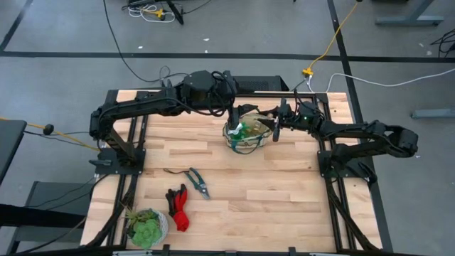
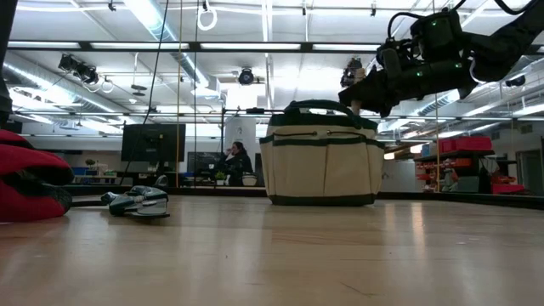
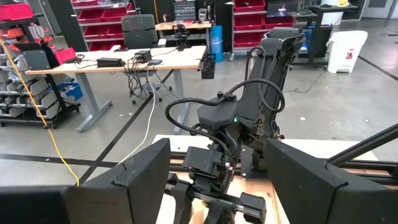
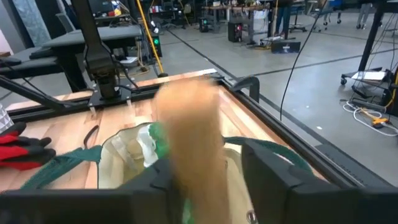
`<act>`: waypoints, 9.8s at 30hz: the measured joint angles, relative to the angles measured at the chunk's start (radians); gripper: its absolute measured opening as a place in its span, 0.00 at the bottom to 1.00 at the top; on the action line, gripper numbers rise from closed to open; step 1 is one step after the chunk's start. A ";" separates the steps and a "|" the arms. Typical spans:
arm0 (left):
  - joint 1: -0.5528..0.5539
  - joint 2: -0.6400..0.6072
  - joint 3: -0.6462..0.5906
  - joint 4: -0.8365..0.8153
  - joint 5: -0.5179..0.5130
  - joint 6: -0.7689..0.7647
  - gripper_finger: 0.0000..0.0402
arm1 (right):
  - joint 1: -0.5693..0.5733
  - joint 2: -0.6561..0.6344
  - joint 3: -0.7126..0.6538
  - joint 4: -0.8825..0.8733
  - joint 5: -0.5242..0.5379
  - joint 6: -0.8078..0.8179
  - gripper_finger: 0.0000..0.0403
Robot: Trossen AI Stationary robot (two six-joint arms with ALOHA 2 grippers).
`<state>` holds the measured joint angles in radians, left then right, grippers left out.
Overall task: Pick & Place Garden tools in Gardening bag
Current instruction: Put the brown hand rake into the gardening bag, then put the green shear scissors into the gardening bag
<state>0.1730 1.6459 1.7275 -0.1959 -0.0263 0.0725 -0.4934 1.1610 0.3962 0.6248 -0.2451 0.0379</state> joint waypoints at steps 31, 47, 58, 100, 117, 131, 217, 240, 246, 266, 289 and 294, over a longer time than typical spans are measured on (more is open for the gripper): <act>0.000 -0.001 0.000 -0.055 -0.061 0.015 0.67 | -0.001 -0.057 0.000 0.104 -0.040 0.046 0.64; -0.029 -0.154 0.000 -0.372 -0.170 -0.009 0.63 | 0.001 -0.056 0.000 0.047 -0.154 0.051 0.51; -0.120 -0.155 0.000 -0.640 -0.207 0.093 0.56 | 0.001 -0.056 0.000 0.046 -0.166 0.051 0.50; -0.361 -0.155 -0.683 -0.494 -0.229 0.054 0.55 | 0.177 -0.268 0.001 -0.088 -0.192 0.081 0.51; -0.442 -0.155 -0.789 -0.449 -0.153 0.449 0.55 | 0.177 -0.268 0.001 -0.173 -0.155 0.051 0.51; -0.431 -0.155 -0.862 -0.390 -0.154 0.447 0.55 | 0.177 -0.268 0.002 -0.179 -0.156 0.050 0.51; -0.379 -0.029 -0.907 -0.306 -0.163 0.410 0.15 | 0.176 -0.268 0.002 -0.216 -0.156 0.056 0.51; -0.377 -0.029 -0.477 -0.716 -0.074 0.255 0.15 | 0.176 -0.268 0.002 -0.215 -0.156 0.058 0.51; -0.377 -0.029 -0.389 -0.759 -0.044 0.228 0.15 | 0.176 -0.268 0.002 -0.215 -0.166 0.058 0.51; -0.257 -0.029 -0.188 -0.757 0.071 0.213 0.15 | 0.176 -0.268 0.002 -0.215 -0.167 0.054 0.51; -0.012 -0.030 0.090 -0.595 0.306 0.298 0.15 | 0.199 -0.268 0.002 -0.041 -0.057 -0.085 0.51; 0.029 -0.030 0.090 -0.514 0.414 0.292 0.15 | 0.234 -0.268 0.002 0.061 0.002 -0.127 0.51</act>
<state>0.2025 1.6157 1.8175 -0.7103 0.3879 0.3640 -0.2594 0.8932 0.3981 0.6853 -0.2434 -0.0892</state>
